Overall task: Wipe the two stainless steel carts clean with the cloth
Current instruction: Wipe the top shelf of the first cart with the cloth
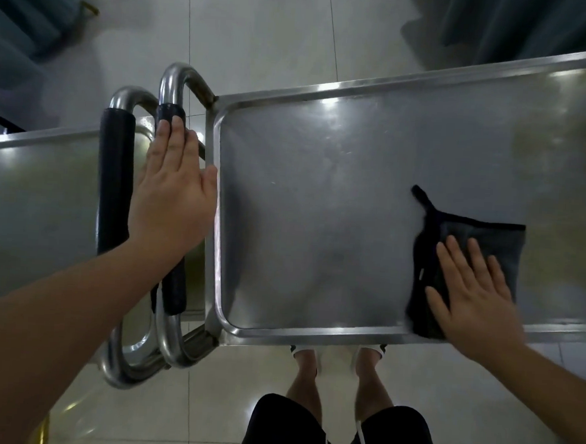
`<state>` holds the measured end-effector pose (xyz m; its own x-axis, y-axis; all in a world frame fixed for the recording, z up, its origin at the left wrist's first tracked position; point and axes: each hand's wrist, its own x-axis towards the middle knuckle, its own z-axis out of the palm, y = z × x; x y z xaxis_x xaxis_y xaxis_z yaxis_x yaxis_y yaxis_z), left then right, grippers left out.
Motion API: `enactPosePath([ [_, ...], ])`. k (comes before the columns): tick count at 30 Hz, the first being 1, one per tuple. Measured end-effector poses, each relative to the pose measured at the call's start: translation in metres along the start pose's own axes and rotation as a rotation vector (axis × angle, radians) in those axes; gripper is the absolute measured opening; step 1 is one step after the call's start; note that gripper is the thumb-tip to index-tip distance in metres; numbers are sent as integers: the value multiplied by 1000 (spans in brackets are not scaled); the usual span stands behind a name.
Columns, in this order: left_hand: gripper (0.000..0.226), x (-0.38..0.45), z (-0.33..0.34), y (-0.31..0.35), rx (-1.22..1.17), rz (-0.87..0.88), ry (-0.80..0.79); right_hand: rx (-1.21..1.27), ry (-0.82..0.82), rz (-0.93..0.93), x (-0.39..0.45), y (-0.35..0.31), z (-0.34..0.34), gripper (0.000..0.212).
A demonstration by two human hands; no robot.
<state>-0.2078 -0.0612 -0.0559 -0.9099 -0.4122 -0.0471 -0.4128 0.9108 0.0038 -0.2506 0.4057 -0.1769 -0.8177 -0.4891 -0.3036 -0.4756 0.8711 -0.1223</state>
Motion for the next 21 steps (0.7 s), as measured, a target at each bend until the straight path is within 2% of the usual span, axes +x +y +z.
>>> enactPosePath([
  [7,69,1,3,-4,-16,13,6,82,69,-83,13,-166,26,76],
  [13,68,1,3,-4,-2,23,21,189,40,-345,26,-301,44,69],
  [17,68,1,2,-3,19,41,16,202,26,-539,36,-333,46,70],
  [21,68,0,1,-2,24,49,18,165,43,-614,48,-301,39,69],
])
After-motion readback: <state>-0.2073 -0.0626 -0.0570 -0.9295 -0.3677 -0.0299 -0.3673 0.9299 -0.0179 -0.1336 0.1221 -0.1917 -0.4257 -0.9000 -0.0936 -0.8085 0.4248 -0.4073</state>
